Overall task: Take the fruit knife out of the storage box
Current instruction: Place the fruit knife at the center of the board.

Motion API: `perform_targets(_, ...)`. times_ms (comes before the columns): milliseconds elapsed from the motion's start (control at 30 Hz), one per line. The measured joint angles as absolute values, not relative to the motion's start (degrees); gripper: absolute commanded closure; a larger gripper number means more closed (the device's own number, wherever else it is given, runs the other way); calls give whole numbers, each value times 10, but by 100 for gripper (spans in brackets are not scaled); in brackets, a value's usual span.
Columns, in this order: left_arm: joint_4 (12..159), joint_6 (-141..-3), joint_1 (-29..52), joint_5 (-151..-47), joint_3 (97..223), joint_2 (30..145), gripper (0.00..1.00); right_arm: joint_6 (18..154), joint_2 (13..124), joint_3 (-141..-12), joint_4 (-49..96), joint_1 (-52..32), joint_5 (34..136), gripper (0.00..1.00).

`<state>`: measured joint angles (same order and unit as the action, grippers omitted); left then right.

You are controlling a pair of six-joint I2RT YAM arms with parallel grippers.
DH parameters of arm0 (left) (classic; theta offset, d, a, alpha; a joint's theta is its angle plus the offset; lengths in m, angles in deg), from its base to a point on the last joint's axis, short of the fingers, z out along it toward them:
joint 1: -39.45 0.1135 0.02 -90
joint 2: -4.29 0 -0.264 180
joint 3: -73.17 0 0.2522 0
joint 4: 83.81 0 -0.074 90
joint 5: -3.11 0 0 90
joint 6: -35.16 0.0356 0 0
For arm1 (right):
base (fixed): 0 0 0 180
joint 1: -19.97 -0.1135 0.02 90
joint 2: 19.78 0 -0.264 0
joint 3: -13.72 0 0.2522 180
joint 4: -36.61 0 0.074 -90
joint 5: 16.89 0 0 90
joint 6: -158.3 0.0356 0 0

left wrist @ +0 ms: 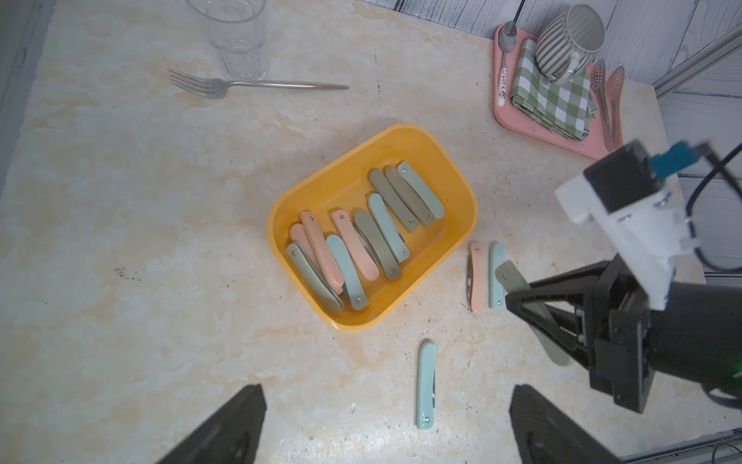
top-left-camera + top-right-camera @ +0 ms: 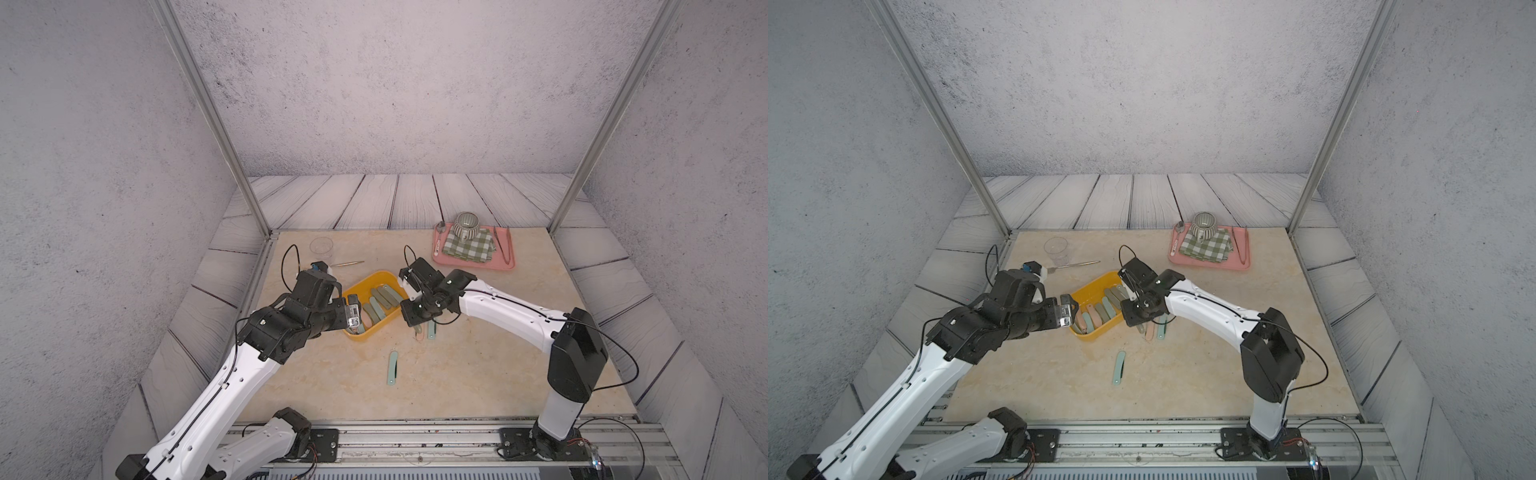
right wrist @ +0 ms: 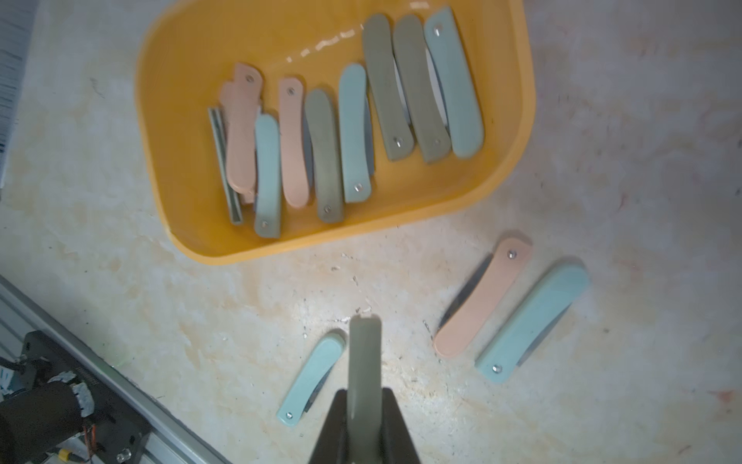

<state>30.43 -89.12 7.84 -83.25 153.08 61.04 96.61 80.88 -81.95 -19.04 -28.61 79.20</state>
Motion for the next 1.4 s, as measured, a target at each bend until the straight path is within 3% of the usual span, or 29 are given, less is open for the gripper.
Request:
perform_targets(333,322,-887,78,-861,1531,627,1,1065,788,-661,-95,-292,805,100)
perform_targets(967,334,-882,78,-900,1511,633,1,1191,805,-592,14,-363,810,100)
perform_targets(1400,343,-871,78,-913,1511,637,1,1212,817,-595,3,-365,796,67)
